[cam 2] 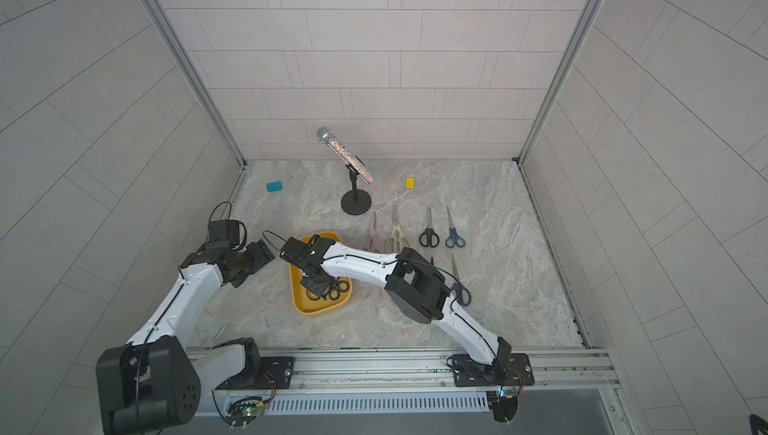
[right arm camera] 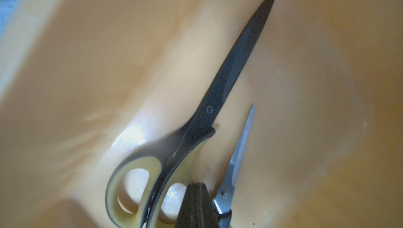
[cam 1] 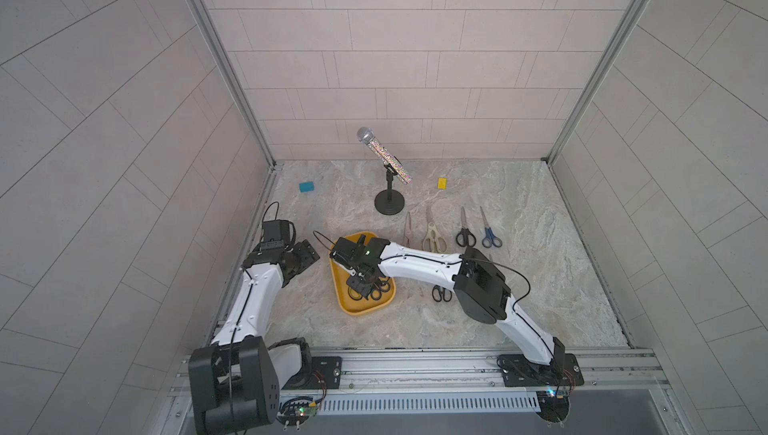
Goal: Take the scissors out of the storage box
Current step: Pick up the scissors from the storage box.
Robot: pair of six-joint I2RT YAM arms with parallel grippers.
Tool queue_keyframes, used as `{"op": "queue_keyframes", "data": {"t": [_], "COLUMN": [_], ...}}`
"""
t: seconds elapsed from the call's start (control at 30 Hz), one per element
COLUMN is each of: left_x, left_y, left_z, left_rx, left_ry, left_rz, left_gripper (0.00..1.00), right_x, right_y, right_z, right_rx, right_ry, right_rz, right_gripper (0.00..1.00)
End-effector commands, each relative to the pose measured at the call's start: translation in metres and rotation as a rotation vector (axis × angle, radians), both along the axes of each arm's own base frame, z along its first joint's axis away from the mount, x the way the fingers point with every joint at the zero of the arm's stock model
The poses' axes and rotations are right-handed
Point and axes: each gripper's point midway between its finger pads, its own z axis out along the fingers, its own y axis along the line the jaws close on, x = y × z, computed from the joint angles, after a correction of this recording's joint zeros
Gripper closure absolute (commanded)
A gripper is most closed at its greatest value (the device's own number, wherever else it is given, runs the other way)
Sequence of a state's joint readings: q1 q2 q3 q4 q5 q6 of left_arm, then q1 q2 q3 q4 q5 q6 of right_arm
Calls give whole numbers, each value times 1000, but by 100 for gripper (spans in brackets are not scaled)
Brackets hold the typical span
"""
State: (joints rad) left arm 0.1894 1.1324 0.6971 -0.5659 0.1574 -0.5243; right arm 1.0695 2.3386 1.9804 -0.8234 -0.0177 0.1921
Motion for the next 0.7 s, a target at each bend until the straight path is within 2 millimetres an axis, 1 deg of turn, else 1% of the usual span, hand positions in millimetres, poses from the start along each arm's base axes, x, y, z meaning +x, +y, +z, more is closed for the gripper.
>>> {"op": "queue_keyframes", "data": {"t": [0.0, 0.2, 0.27, 0.37, 0.67], "left_x": [4, 4, 4, 5, 5], "left_y": [2, 1, 1, 1, 0], "left_z": [7, 8, 8, 8, 7], "left_rx": [4, 0, 0, -2, -5], "left_ry": [-22, -26, -27, -28, -25], "left_rz": [4, 1, 0, -1, -1], "left_gripper": [16, 16, 16, 16, 16], "right_x": [-5, -11, -13, -18, -23], "right_y": [-18, -19, -22, -22, -26], "right_z": [16, 33, 36, 32, 10], "right_rx": [-15, 19, 19, 21, -21], "right_ry": [26, 48, 61, 92, 133], "right_rz": [-21, -44, -61, -80, -101], "right_gripper": [89, 72, 71, 71, 71]}}
